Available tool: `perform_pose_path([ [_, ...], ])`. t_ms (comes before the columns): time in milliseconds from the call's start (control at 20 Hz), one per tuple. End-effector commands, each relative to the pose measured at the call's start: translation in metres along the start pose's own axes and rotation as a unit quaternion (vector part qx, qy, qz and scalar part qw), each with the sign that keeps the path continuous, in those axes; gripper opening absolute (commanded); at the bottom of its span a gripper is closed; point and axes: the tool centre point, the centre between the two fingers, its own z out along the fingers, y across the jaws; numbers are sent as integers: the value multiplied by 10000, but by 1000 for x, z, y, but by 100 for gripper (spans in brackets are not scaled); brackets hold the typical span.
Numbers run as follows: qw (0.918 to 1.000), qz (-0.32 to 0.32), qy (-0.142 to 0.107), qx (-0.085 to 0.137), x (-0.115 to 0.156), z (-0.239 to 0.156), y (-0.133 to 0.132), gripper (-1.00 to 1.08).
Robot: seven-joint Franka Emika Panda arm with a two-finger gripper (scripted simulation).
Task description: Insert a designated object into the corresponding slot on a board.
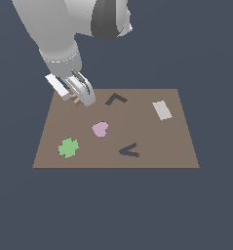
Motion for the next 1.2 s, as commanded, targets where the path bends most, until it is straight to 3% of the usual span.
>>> perform_pose_path([
  [0, 10000, 85, 1, 5, -1, 2, 3, 100],
  [650, 10000, 91, -1, 8, -2, 22, 3, 100],
  [700, 10000, 91, -1, 8, -2, 22, 3, -100],
  [1150, 10000, 91, -1, 8, -2, 22, 3, -100],
])
